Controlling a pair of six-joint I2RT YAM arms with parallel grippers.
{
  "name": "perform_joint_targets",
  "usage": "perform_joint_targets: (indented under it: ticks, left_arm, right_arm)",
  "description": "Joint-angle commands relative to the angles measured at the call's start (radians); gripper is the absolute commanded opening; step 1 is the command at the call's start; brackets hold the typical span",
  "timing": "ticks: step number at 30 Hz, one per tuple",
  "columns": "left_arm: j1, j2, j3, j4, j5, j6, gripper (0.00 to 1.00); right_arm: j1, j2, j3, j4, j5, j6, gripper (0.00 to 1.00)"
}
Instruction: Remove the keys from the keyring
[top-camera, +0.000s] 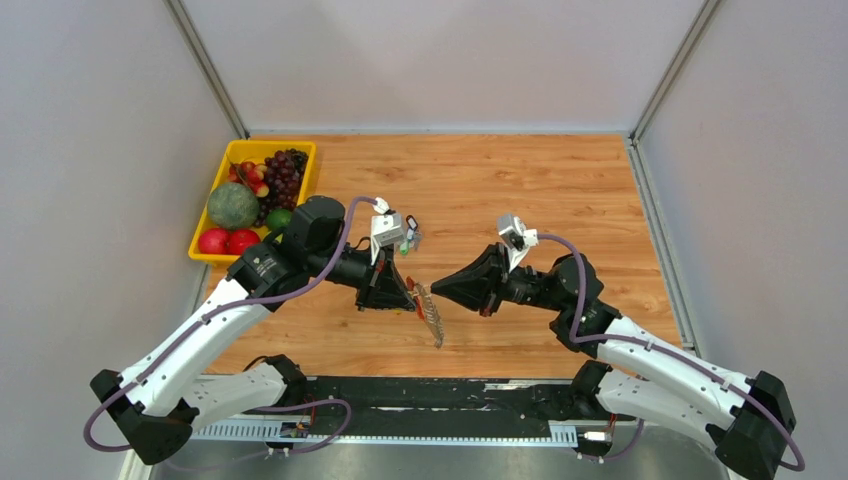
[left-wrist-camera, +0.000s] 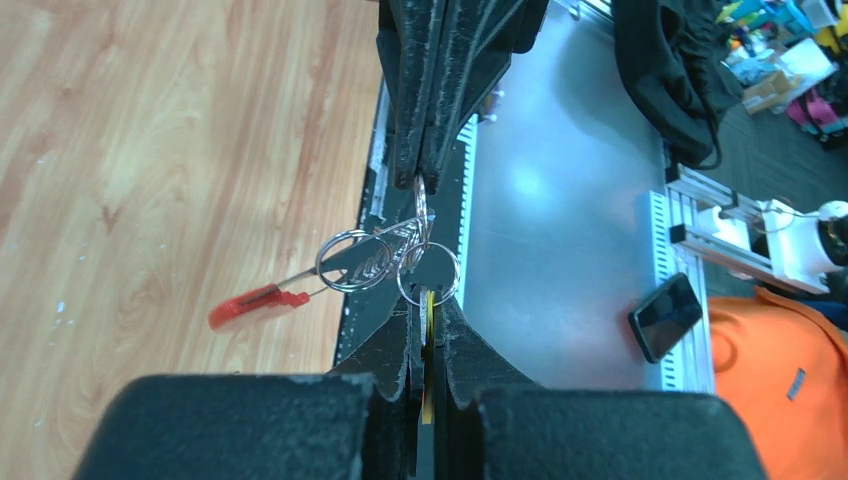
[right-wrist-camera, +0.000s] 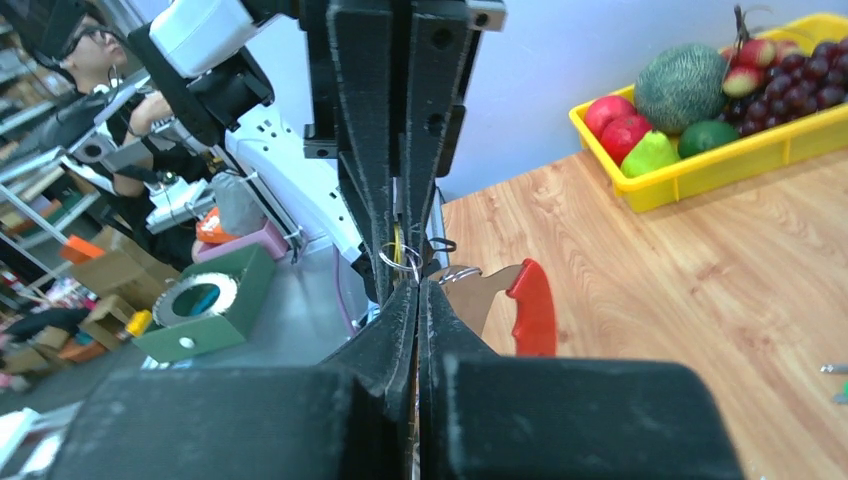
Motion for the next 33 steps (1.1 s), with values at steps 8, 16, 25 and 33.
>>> perform_joint_targets:
  ticks: [8,16,25,33]
  left_arm:
    - [0.003,-0.040,0.010,0.031,-0.167,0.014,0.00]
    - [0.004,-0.009,0.043,-0.003,-0.229,0.027,0.00]
    - [0.002,0.012,0.052,-0.063,-0.129,0.070,0.00]
    - [0.002,0.002,0.054,-0.063,-0.085,0.067,0.00]
  right_arm:
    - [-0.056,0.038,0.007,0.041,0.014,0.025,0.00]
    - [-0.030,0.075,0.019,-0.044,-0.021,-0.155,0.01]
    - [-0.024,0.056,0.027,-0.116,-0.105,-0.413,0.46]
    - [0.026,0.063,0.038,-0.177,-0.153,-0.628,0.45]
